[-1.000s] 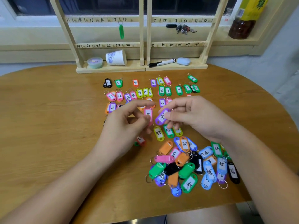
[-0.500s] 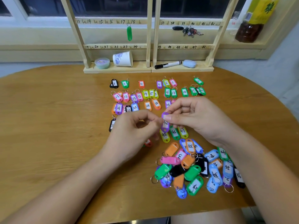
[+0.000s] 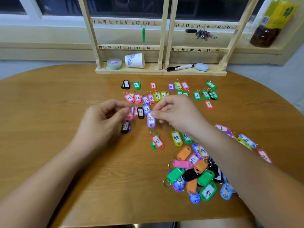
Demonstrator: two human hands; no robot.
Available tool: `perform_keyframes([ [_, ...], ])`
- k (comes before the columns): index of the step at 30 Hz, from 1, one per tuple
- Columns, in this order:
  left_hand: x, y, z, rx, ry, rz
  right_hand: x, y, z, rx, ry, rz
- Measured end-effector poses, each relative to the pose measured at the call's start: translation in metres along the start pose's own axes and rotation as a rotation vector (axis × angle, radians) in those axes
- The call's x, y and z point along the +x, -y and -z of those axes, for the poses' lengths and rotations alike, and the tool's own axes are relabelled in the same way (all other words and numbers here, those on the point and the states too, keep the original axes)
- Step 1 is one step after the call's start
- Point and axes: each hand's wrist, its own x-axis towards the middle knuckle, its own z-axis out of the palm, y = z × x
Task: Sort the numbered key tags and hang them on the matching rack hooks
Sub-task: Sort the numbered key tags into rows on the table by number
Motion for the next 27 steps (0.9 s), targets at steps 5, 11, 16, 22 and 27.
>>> perform_keyframes([
  [5,0.008,0.006,0.015,-0.04,-0.079,0.006,0.016,0.007,-0.021,-0.158,0.013,-0.014],
  [11,0.009,0.007,0.014,-0.022,-0.079,0.054,0.019,0.007,-0.036,-0.375,0.017,-0.013],
  [16,0.007,0.006,0.012,-0.063,-0.024,0.063,0.014,0.01,-0.038,-0.388,-0.023,0.036],
  [22,0.003,0.003,0.01,-0.054,0.007,0.086,0.005,0.024,-0.042,0.0,0.121,0.1],
  [27,0.002,0.001,0.007,-0.053,0.024,0.09,0.003,0.019,-0.046,0.106,0.137,0.089],
])
